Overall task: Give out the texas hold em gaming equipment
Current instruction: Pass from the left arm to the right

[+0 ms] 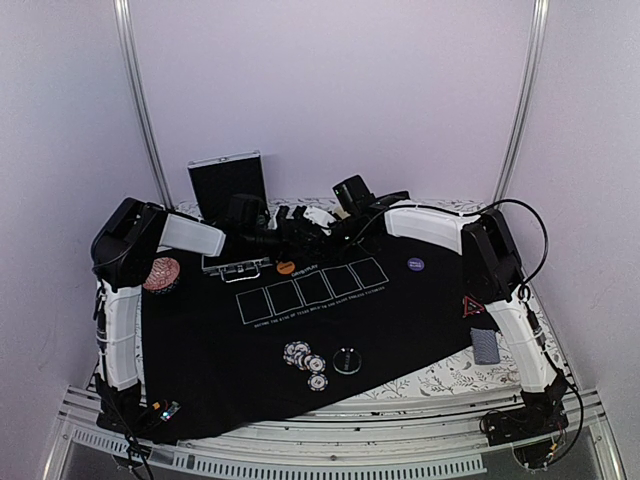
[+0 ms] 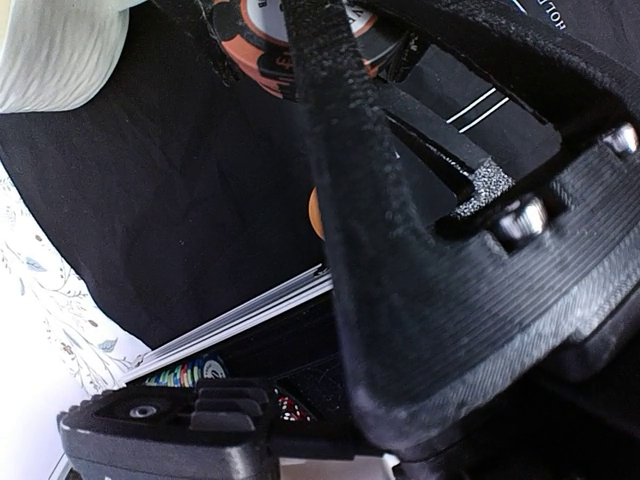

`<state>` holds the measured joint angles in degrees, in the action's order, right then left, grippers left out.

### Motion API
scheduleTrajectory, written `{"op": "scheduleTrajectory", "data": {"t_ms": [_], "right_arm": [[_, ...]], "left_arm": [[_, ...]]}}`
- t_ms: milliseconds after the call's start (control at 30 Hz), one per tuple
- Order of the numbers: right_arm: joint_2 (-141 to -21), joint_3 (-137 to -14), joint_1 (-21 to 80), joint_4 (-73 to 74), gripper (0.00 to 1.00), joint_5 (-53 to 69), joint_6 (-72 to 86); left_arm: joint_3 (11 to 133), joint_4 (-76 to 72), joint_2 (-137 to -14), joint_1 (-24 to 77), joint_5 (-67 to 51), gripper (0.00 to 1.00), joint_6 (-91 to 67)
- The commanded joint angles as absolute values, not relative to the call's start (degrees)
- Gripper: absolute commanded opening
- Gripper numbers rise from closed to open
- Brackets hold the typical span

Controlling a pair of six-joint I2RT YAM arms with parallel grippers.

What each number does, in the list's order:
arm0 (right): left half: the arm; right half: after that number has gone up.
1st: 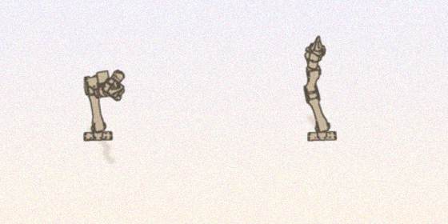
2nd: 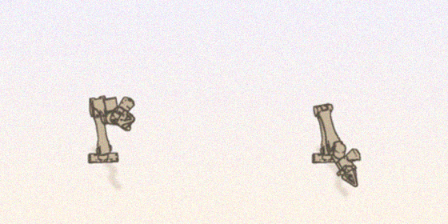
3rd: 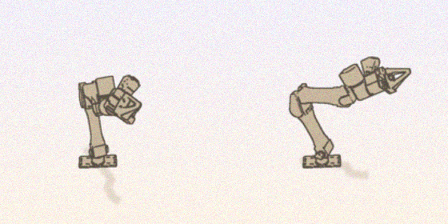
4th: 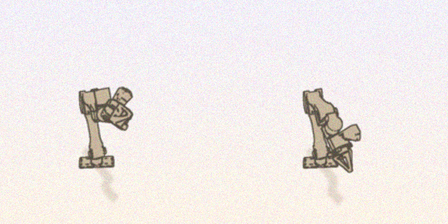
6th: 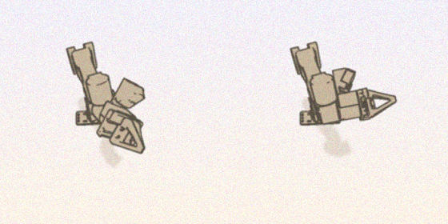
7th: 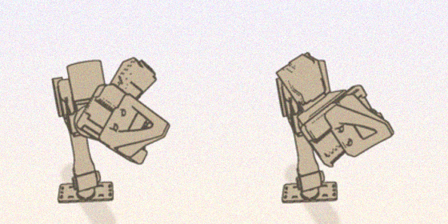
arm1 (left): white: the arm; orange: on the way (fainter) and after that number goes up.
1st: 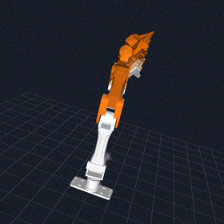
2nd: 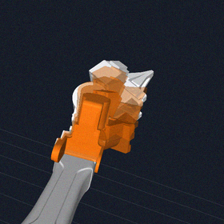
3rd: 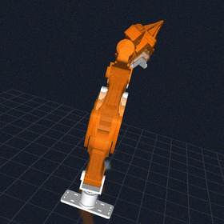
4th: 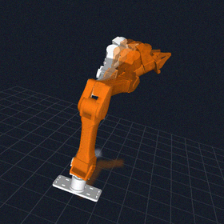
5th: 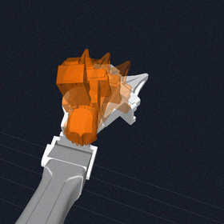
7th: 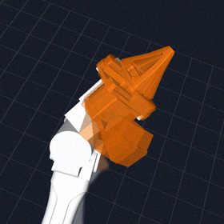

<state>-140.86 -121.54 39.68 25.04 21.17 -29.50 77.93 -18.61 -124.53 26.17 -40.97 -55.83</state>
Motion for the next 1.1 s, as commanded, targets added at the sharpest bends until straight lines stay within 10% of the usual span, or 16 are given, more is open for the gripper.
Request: {"op": "scheduleTrajectory", "data": {"t_ms": [0, 333, 733, 1067], "right_arm": [[-141.6, -122.9, 39.6, 23.8, 0.34, 19.7, -29.6], [-142.8, -122.9, 39.6, 22.2, 0.45, 18.6, -28.8], [-144.2, -123.0, 39.7, 19.7, 0.13, 15.1, -26.6], [-149.8, -125.3, 39.7, 19.1, 0.11, 8.6, -23.3]], "left_arm": [[77.8, -21.7, -123.6, 25.9, -41.7, 0.0, -55.8], [77.9, -21.7, -123.8, 25.6, -41.8, 0.0, -55.5], [79.2, -15.7, -125.8, 24.7, -36.6, 0.0, -51.2], [87.9, -4.2, -131.9, 25.0, -29.3, 0.08, -43.5]]}}
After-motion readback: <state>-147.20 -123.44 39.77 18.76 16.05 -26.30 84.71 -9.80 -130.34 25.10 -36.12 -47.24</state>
